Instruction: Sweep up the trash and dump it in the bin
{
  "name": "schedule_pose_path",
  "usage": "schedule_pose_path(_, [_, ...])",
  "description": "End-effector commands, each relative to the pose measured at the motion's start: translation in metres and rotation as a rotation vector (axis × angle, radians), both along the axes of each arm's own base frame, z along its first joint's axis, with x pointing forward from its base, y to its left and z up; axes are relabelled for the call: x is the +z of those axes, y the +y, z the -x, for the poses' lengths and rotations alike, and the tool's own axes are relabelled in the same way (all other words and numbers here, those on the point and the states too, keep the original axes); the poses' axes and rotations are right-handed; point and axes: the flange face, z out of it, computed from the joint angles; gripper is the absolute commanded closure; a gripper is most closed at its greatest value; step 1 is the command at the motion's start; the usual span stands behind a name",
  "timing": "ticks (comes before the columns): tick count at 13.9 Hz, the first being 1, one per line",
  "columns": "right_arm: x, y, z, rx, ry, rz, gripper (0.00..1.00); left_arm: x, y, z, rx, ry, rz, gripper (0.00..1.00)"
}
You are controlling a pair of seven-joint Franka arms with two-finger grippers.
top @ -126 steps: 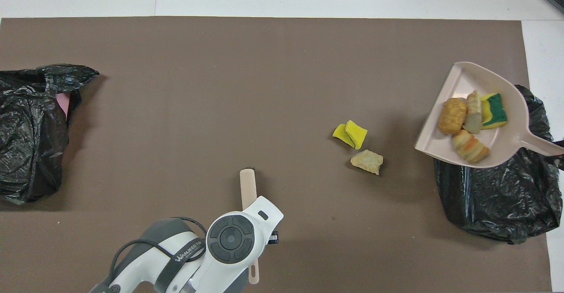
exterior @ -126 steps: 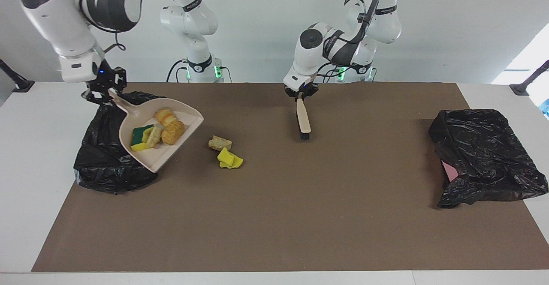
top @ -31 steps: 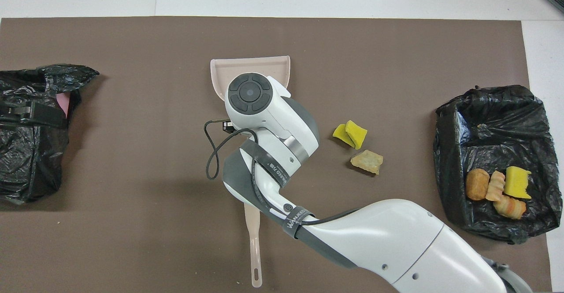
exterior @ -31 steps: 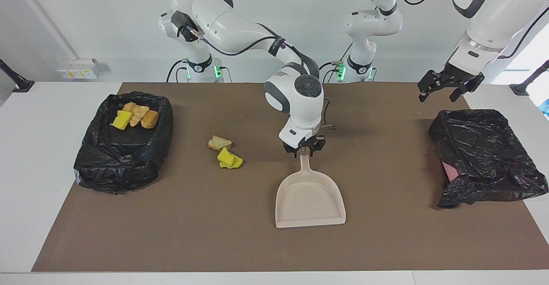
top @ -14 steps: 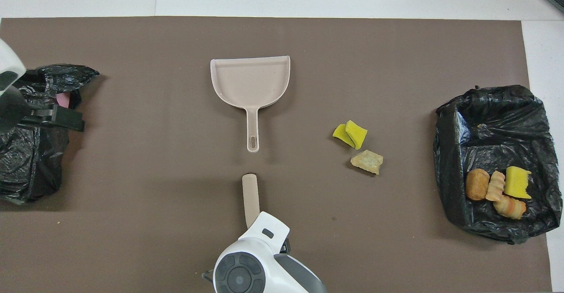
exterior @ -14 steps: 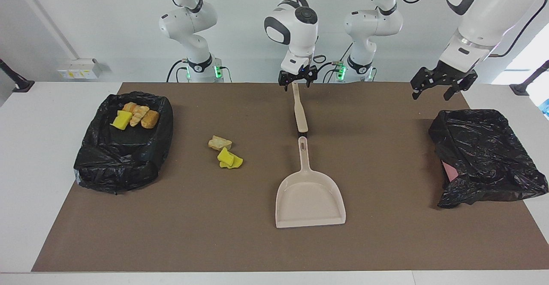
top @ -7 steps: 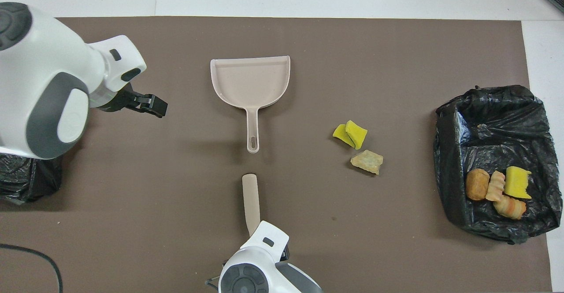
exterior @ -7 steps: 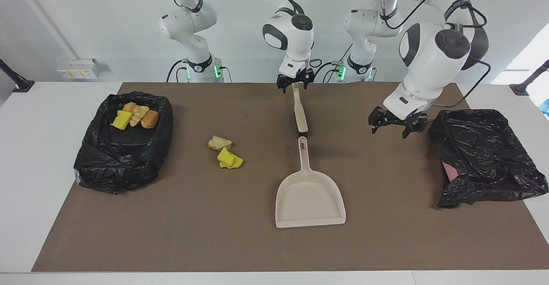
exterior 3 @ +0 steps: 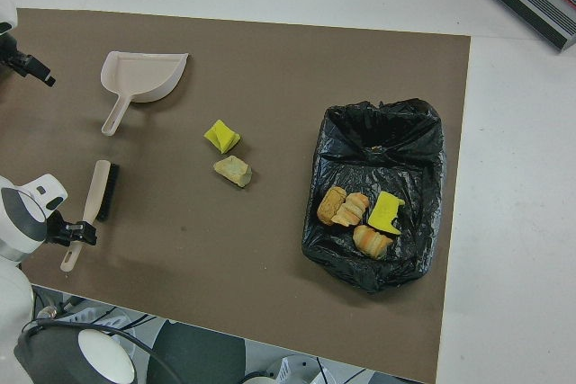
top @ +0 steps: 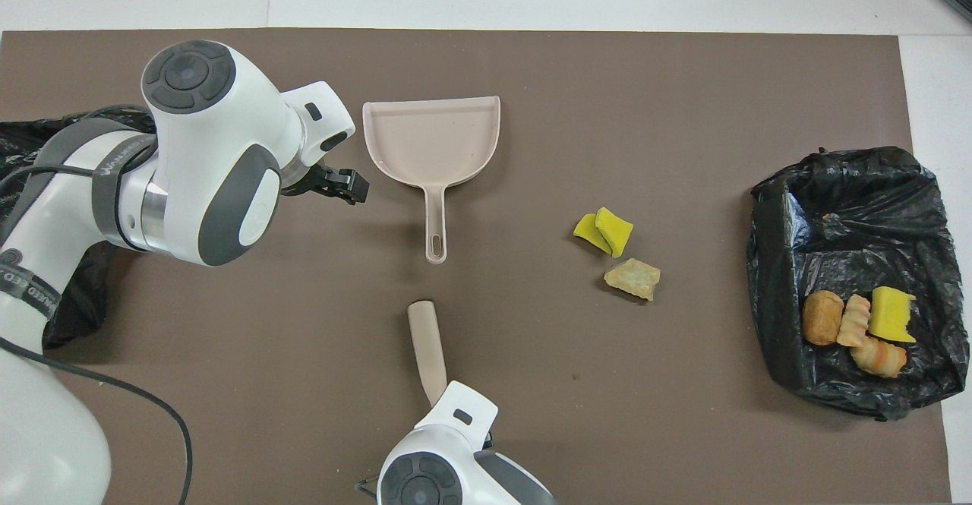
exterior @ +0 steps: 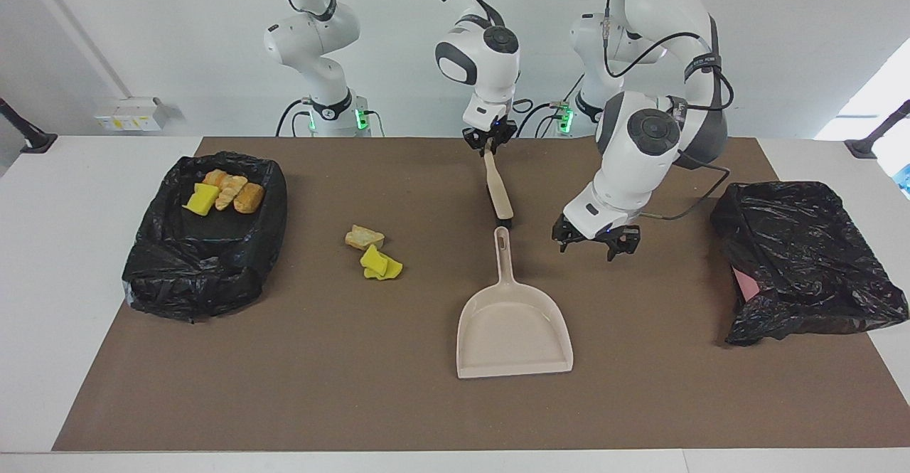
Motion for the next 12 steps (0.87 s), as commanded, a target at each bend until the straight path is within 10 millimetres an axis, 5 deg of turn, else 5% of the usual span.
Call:
schedule_pose_path(1, [-0.001, -0.001, -0.008, -0.018, 0.015, -0.010, 1.00, 0.001, -0.002, 0.002, 0.032, -0.013, -0.001, 0.00])
schedule_pose_path(4, [0.014, -0.012, -0.021, -0.010, 0.030, 0.033, 1.00, 0.004, -0.035, 0.012, 0.080, -0.011, 0.032, 0.00])
schedule_pose_path(6, [0.048, -0.045, -0.039, -0.007, 0.013, 0.056, 1.00, -0.013, -0.065, 0.016, 0.096, -0.025, 0.056, 0.00])
schedule_pose_path(9, [0.095, -0.115, -0.059, 0.014, 0.064, 0.133, 1.00, -0.035, -0.105, 0.027, 0.128, -0.020, 0.054, 0.00])
schedule_pose_path(12, [0.125, -0.208, -0.098, 0.006, 0.110, 0.161, 1.00, -0.069, -0.136, 0.036, 0.160, -0.017, 0.043, 0.00])
